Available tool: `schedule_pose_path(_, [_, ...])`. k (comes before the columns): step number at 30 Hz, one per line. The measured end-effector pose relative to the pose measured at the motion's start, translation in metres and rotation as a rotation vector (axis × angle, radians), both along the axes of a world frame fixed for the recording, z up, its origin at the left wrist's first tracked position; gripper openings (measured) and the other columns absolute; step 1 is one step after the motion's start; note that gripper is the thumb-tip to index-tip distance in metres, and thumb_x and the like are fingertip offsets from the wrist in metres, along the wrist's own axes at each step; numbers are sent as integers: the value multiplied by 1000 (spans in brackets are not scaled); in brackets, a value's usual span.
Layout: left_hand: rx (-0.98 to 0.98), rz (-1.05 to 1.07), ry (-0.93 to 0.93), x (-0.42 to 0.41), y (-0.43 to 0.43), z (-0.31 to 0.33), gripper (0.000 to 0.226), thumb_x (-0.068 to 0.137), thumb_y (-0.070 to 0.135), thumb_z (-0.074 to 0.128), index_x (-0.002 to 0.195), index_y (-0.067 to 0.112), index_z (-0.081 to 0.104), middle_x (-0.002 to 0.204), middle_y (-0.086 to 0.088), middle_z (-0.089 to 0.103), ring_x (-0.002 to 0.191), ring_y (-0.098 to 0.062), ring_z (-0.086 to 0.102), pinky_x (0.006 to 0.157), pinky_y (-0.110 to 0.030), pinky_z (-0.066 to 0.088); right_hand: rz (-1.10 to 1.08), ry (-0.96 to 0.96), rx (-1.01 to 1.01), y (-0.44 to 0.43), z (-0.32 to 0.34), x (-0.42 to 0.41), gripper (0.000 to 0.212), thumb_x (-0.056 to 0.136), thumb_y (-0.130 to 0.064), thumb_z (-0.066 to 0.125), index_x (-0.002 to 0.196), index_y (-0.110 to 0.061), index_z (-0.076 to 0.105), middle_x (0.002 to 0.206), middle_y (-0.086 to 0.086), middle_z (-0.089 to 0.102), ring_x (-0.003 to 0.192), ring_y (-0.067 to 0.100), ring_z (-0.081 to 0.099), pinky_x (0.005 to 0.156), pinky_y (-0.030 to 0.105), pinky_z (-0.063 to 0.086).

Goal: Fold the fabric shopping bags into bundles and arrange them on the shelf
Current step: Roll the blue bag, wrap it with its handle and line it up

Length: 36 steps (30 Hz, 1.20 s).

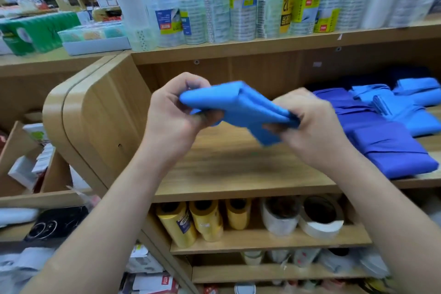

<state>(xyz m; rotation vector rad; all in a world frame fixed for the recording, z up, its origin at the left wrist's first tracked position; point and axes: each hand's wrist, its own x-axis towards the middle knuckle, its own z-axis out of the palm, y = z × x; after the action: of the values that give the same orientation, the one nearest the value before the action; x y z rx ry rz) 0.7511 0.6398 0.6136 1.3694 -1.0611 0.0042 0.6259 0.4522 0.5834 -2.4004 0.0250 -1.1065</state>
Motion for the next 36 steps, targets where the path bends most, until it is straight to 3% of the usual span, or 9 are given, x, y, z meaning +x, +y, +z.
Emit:
schedule_pose_path(4, [106,113,-549,-3,12,-13,39,72,-16,63,86,21,58,91,6,72,92,-10,70,105,-30,42,-206,-236,-467,-18,-14,14,26,85,-3,67,101,-20,77,111,-8,72,106,25,57,86,46,34])
schedule_pose_path(9, [456,86,-918,-11,25,-81,51,62,-14,56,96,22,45,93,-4,69,85,-25,67,113,-35,36,-6,151,-480,-18,-69,17,41,80,-5,47,105,-20,76,118,3,70,112,31,57,83,47,51])
schedule_pose_path(13, [566,-32,-901,-20,33,-97,50,58,-13,56,100,13,55,104,-7,65,92,-30,63,85,-41,50,89,427,-325,-10,-68,12,60,68,-2,35,112,-13,74,123,8,68,119,29,60,109,25,34])
schedule_pose_path(17, [744,-100,-924,-10,32,-93,58,72,12,46,128,19,57,131,-3,60,124,-24,52,104,-31,39,150,529,-98,-13,-59,1,67,63,-2,34,118,-13,72,131,0,63,130,13,50,111,11,21])
schedule_pose_path(21, [790,-193,-801,-4,36,-100,70,73,8,46,141,26,50,147,3,50,139,-16,39,115,-21,26,116,389,85,-6,-64,-3,31,79,-5,55,99,-12,78,112,-1,72,115,-1,56,105,16,38])
schedule_pose_path(24, [783,-223,-770,-4,34,-91,81,58,0,49,136,21,58,141,2,55,135,-12,41,113,-11,22,-1,347,70,-1,-59,5,19,85,-18,73,103,-16,75,108,-2,72,106,10,62,96,28,45])
schedule_pose_path(29, [683,-231,-772,-12,34,-88,67,68,15,34,128,20,65,132,3,63,126,-9,50,108,-8,28,-133,787,2,5,-47,29,81,85,-56,64,152,-24,30,154,4,36,141,27,31,115,41,28])
schedule_pose_path(33, [556,-120,-419,-13,32,-91,36,79,9,59,110,25,68,105,13,71,97,-3,65,84,-13,46,-143,867,-1,4,-33,39,80,79,-51,74,145,-19,42,140,10,49,130,28,45,106,32,36])
schedule_pose_path(36, [555,-6,-239,-13,19,-84,18,90,23,66,91,37,56,80,22,63,72,1,57,64,-10,39,-60,801,140,5,-26,41,51,79,-35,79,124,-20,60,118,1,65,106,18,61,88,29,46])
